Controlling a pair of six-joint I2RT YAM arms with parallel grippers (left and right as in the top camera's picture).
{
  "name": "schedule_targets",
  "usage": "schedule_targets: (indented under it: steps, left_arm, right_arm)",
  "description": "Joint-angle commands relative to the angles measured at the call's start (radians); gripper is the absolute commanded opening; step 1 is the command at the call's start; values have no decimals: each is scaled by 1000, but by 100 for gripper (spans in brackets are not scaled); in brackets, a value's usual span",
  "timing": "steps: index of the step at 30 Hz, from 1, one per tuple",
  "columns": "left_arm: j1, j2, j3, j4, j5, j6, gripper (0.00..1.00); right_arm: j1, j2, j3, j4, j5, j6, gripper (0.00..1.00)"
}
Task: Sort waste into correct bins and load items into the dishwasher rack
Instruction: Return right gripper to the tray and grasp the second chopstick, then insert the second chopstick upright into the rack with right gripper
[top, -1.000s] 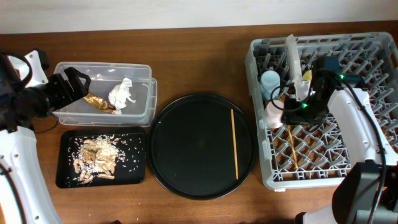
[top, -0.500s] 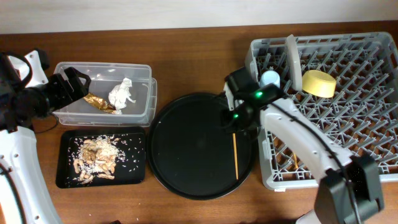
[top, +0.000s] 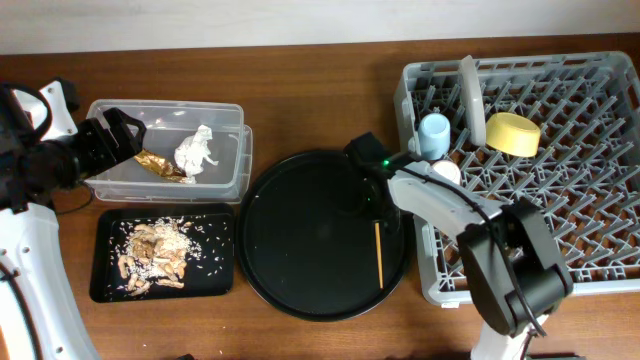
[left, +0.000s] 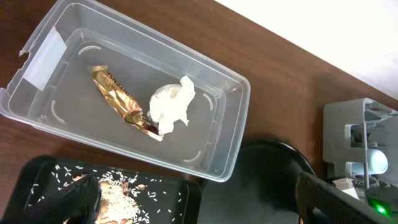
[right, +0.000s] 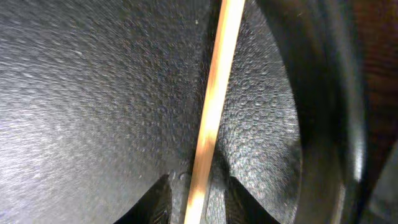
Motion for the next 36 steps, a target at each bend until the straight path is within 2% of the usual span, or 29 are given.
schedule_targets:
  steps: [1, 4, 7, 12, 16, 23, 30, 31, 32, 36]
  left_arm:
    - [3, -3, 1, 2, 1, -6, 99]
    - [3, -3, 1, 2, 1, -6, 99]
    - [3, -3, 1, 2, 1, -6, 99]
    - [3, -3, 1, 2, 1, -6, 99]
    - [3, -3, 1, 2, 1, -6, 99]
    - [3, -3, 1, 2, 1, -6, 99]
    - [3, -3, 1, 2, 1, -6, 99]
    - [3, -3, 1, 2, 1, -6, 99]
    - [3, -3, 1, 2, 1, -6, 99]
    - [3, -3, 1, 2, 1, -6, 99]
  right_arm:
    - [2, 29, -15, 6, 0, 8, 13]
    - [2, 29, -15, 6, -27, 8, 4]
    - [-3, -7, 64, -54, -87, -15, 4]
    - [-95, -131, 385, -401, -85, -199, 4]
    - [-288, -165, 443, -575, -71, -372, 4]
    - [-456, -159, 414, -570, -55, -420, 4]
    - [-497, -96, 413, -509, -41, -420, 4]
    - [-497, -88, 413, -502, -41, -420, 11]
    - [-497, -84, 413, -499, -41, -420, 13]
    - [-498, -83, 413, -492, -41, -420, 17]
